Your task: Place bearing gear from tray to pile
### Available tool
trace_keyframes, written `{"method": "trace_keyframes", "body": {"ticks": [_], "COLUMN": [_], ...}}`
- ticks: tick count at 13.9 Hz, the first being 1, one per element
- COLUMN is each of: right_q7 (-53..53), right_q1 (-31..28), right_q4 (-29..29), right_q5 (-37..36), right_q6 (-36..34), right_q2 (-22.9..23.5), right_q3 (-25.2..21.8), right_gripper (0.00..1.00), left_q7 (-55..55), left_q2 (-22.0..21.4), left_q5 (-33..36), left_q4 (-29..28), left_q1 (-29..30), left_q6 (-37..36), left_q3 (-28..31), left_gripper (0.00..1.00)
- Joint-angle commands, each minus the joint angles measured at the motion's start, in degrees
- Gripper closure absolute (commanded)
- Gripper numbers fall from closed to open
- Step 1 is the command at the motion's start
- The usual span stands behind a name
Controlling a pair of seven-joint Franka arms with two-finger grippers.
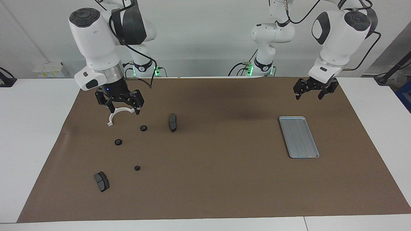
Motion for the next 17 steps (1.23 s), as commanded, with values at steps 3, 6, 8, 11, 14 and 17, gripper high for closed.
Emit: {"method": "trace_keyframes", "body": {"ticks": [3,6,8,11,14,17], "right_q7": [-1.5,-1.7,-1.8,-2.2,-4.5,-4.4], "right_q1": [-1.6,-1.7,-1.7,-2.6,-4.5,-4.5], "right_q4": [-1.8,-3.6,-6.2,-8.7,-7.5,-7.3], "right_q5": [0.2,0.2,0.2,0.3,0.9,0.9], "right_q6": [-6.3,-8.3,-8.0,-7.1,-6.5,-6.7], "right_q2": [-4.2,-5.9,-7.4,-9.1,-8.4,-8.4], "right_q3": [-0.2,-0.2,-0.3,-0.2,-0.2,-0.2], "right_gripper": [0.00,0.00,0.00,0.00,0.00,0.00], "left_q7": [-0.2,-1.1,-1.3,-1.3,-2.4,-3.0], "left_q2": [-1.7,-1.7,-1.7,-1.7,-1.6,-1.6], "left_q5": [0.8,0.4,-1.4,-4.1,-5.3,-5.2], "left_q4": [-2.0,-2.1,-2.1,-2.1,-2.1,-2.1], "left_q1": [-0.7,-0.3,0.1,0.8,1.1,0.8], "left_q6": [1.3,2.0,2.7,2.7,2.7,2.7], "left_q3": [0.4,0.4,0.4,0.9,0.9,1.0], "left_gripper": [0.00,0.00,0.00,0.00,0.00,0.00]}}
